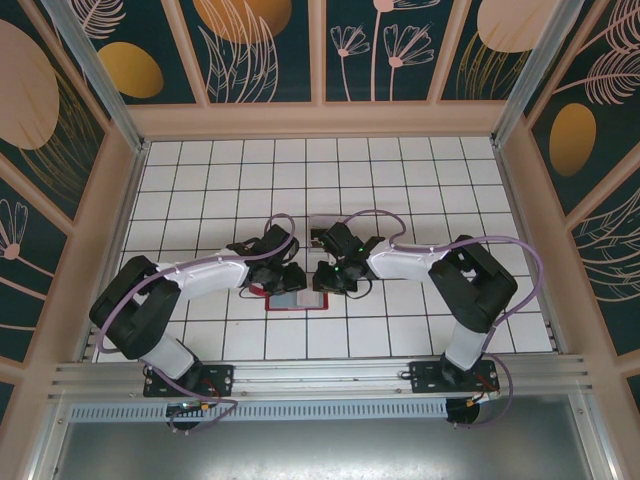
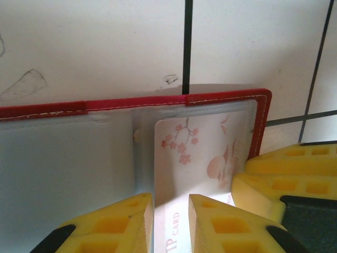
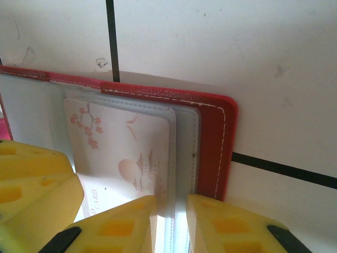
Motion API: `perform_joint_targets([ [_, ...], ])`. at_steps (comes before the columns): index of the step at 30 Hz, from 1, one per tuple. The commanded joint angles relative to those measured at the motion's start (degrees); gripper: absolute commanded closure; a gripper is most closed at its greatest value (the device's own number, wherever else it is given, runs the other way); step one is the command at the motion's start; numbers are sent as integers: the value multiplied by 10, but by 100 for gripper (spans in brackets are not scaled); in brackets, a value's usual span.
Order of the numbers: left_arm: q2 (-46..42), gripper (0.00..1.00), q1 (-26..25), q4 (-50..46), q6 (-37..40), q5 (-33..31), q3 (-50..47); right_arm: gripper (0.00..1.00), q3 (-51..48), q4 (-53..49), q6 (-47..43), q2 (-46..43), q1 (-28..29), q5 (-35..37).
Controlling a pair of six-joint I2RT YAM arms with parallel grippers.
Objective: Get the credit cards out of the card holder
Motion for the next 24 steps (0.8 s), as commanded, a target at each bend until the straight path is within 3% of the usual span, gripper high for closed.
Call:
perform_joint_targets([
  [1,4,76,3,-11,-4,-23,0,76,-10,-32,-7,18,2,30],
  [12,20,78,4,-4,-4,-8,-11,76,-7,-39,-11,15,0,32],
  [24,6,78,4,-56,2,-63,-20,76,-8,-44,-14,13,-2,34],
])
